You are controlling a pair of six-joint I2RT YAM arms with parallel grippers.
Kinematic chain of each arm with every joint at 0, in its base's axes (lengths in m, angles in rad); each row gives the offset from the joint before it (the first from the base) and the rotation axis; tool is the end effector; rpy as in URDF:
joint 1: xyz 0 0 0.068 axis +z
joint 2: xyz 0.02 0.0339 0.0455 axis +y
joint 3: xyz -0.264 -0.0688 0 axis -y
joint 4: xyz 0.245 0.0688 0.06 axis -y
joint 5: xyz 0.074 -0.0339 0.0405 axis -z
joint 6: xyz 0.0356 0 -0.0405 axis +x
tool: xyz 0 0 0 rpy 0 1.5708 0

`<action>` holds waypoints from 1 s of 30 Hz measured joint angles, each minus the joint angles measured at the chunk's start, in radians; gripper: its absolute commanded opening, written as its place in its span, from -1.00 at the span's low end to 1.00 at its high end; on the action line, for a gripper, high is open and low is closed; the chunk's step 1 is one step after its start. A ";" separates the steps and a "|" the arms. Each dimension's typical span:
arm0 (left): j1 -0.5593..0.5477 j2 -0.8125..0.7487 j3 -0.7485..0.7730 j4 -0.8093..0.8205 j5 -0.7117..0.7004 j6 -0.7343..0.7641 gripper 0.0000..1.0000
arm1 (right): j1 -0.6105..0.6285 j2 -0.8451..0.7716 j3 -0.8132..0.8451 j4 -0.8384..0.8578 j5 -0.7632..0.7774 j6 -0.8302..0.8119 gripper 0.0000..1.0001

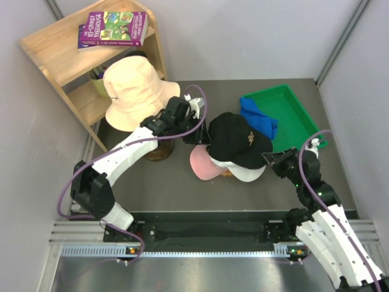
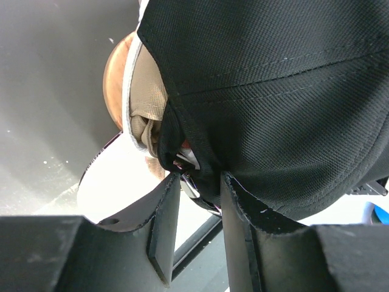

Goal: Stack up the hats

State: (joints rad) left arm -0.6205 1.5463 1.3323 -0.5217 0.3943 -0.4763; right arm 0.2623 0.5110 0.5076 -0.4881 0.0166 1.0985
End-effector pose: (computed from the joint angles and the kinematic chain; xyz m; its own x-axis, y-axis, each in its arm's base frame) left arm 0.2727 -0.2117 0.3123 -0.8376 0.0783 -0.5406 0.4327 0.6993 -0.5690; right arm 0.1272 0.0335 0.2501 -0.4257 0.8077 -0.4081 0.2944 0.5500 0.7815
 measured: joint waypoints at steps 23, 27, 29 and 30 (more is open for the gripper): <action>0.021 0.032 0.026 -0.001 -0.056 0.012 -0.25 | 0.301 0.327 0.109 -0.276 0.314 0.125 0.20; 0.014 0.050 0.026 -0.002 -0.039 0.016 -0.25 | 0.301 0.364 0.084 -0.373 0.306 0.089 0.25; 0.014 0.056 0.026 -0.002 -0.031 0.019 -0.25 | 0.301 0.388 0.087 -0.373 0.303 0.071 0.27; 0.014 0.058 0.026 -0.002 -0.028 0.021 -0.24 | 0.301 0.400 0.091 -0.372 0.303 0.064 0.34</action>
State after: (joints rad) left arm -0.6067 1.6043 1.3582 -0.5236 0.3660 -0.4557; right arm 0.5629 0.9112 0.5983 -0.8604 0.3195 1.1622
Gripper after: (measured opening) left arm 0.372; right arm 0.623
